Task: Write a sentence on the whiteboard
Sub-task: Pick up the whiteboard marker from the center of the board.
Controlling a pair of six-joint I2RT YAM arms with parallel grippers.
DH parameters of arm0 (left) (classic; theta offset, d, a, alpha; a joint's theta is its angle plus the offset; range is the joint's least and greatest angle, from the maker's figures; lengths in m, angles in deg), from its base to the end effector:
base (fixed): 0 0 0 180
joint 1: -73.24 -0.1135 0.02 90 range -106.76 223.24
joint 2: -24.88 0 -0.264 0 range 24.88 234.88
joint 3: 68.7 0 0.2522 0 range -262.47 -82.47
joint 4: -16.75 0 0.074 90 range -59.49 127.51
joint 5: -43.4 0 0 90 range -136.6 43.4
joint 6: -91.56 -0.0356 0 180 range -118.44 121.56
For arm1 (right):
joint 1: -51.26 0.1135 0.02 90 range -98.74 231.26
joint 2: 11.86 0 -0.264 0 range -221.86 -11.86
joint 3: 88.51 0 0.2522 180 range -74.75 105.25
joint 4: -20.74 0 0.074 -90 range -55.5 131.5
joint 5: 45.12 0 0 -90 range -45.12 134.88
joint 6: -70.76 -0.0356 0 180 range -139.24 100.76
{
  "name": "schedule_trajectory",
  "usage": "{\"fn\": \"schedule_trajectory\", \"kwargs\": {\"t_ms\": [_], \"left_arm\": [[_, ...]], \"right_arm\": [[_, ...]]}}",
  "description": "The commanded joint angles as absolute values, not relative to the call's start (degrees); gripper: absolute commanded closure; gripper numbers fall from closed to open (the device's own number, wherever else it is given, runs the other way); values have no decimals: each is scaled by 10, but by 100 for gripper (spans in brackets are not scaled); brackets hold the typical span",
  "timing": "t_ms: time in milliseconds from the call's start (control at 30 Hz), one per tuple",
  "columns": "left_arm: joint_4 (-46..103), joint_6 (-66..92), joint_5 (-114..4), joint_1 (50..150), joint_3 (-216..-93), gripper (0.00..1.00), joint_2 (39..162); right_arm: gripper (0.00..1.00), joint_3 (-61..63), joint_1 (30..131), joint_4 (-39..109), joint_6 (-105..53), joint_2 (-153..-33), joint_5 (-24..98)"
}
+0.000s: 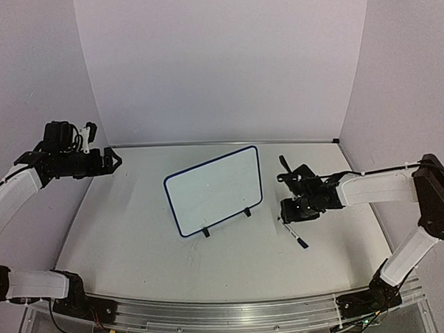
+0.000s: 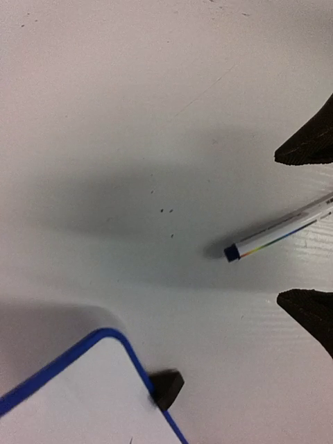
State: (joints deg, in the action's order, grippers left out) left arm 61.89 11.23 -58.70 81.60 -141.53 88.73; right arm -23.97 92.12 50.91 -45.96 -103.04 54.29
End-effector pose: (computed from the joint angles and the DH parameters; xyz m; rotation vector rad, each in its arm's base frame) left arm 0.2370 -0.0424 0.3256 0.0938 2.2136 -0.4076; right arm 0.2387 0.1988 0.1730 -0.2528 2.5488 0.2493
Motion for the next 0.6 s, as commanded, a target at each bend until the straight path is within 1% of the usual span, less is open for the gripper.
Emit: {"fn": "schedule_trajectory", "kwargs": {"t_ms": [0,167,367,567], "left_arm": [[594,104,-598,817,-1413,2,874],[594,105,-604,818,-1413,2,880],[589,104,-609,818,-1409,1,881],[587,103,-617,817,-1410,1,887]], "right_arm": [[44,-231,901,574,-428,-1028,474],[51,-195,899,605,-388,-1077,454],[59,-171,900,620,-369,-1111,459],[73,-159,899,619,-366,-1135,464]]}}
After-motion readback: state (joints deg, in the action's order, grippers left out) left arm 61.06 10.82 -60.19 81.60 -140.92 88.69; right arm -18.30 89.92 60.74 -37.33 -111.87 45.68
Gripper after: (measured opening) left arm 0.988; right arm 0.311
